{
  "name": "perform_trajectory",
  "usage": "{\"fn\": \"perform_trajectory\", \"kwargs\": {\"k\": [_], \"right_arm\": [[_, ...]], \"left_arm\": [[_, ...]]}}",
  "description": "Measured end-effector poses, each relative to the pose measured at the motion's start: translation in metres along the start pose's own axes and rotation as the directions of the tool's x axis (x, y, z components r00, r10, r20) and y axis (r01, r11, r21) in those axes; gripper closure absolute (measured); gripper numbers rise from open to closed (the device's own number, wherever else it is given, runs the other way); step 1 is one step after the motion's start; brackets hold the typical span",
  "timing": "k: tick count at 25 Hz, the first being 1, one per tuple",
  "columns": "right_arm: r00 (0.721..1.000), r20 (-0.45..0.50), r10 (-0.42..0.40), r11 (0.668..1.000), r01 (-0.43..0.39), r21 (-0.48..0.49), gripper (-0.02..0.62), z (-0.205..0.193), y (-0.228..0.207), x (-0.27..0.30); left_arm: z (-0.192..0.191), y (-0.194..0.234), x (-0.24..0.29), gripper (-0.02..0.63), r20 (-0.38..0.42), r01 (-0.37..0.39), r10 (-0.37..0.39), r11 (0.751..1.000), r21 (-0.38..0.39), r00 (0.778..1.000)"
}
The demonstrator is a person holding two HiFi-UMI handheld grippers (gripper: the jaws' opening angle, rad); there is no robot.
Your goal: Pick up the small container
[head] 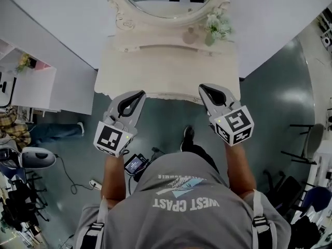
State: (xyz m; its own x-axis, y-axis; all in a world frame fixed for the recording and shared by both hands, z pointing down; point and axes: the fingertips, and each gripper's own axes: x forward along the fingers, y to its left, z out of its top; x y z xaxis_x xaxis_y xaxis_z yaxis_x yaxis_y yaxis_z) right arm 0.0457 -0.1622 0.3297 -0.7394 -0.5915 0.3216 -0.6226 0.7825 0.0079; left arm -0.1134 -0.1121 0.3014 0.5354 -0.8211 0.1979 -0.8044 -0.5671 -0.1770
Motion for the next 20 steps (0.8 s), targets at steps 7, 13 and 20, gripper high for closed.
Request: {"fn": "perform_trajectory", "kwargs": {"k": [7,13,20], "right_arm": [[0.999,-0.005,0.054,0.999,-0.054,-0.005,0.594,0.006,-0.075,0.035],[0.995,-0.006,0.095,0.995,-0.095,-0.003,0.594,0.009,-0.113,0.053],[0.994,-0.021,0.107,0.994,-0.106,0.013,0.594,-0.003,-0.137,0.078]], "left_arm": [[0.011,0.015,0.074,0.604,-0.038,-0.043,0.043,0.999,-0.014,0.998],[0.022,0.030,0.111,0.604,-0.044,-0.084,0.084,0.996,0.003,0.995],[0.011,0.044,0.139,0.604,-0.064,-0.090,0.090,0.996,-0.003,0.994]]}}
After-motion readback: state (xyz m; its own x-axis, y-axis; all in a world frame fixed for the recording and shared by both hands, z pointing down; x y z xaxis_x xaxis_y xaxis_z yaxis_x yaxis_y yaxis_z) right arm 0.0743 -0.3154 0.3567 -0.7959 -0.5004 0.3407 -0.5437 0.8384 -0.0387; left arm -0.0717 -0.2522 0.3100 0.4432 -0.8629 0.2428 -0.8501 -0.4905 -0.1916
